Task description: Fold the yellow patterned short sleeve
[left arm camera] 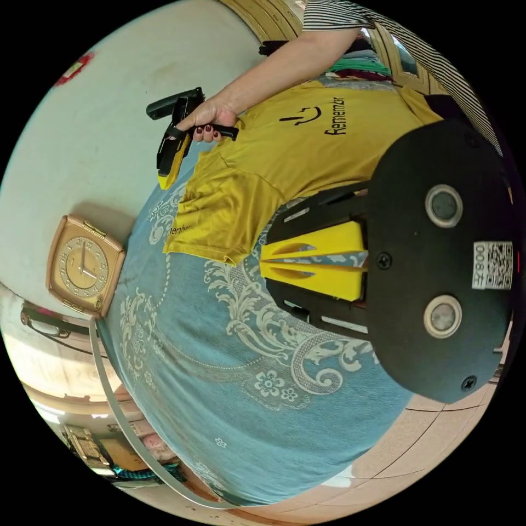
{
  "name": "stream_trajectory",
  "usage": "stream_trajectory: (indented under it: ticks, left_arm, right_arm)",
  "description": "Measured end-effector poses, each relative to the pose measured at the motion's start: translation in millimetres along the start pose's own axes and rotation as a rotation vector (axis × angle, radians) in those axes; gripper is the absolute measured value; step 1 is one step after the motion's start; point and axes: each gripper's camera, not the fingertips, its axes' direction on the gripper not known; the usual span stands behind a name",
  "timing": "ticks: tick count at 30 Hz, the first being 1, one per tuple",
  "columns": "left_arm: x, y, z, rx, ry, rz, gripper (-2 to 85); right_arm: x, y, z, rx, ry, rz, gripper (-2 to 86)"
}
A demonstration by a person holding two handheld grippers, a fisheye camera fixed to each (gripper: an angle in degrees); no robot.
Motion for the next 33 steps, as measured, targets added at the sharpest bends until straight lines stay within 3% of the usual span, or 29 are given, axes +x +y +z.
stream_trajectory:
  ticks: [6, 10, 12, 16, 23, 26, 29, 33]
  left_arm:
    - [78, -67, 2, 0.060, -0.039, 0.299, 0.3]
    - [103, -115, 68, -0.130, -0.175, 0.396, 0.4]
    - [103, -112, 74, -0.105, -0.230, 0.426, 0.3]
    - [106, -95, 59, -0.085, -0.311, 0.393, 0.2]
    - [152, -123, 28, 0.039, -0.209, 0.454, 0.2]
    - [167, -172, 63, -0.010, -0.206, 0.475, 0.2]
    - [162, -213, 114, -0.171, -0.312, 0.460, 0.2]
    - [146, -221, 113, -0.132, -0.420, 0.427, 0.1]
  right_arm:
    - [22, 27, -24, -0.065, 0.352, 0.008, 0.5]
    - [34, 19, -16, -0.115, 0.429, 0.015, 0.1]
    - [41, 11, 4, -0.208, 0.533, 0.009, 0.0]
    - [45, 6, -2, -0.140, 0.541, 0.039, 0.0]
    - [31, 21, -16, -0.111, 0.515, 0.015, 0.1]
    - [21, 35, -43, -0.030, 0.438, 0.028, 0.1]
    - [14, 50, -60, -0.023, 0.419, 0.019, 0.1]
    - [21, 69, -77, -0.052, 0.434, 0.037, 0.1]
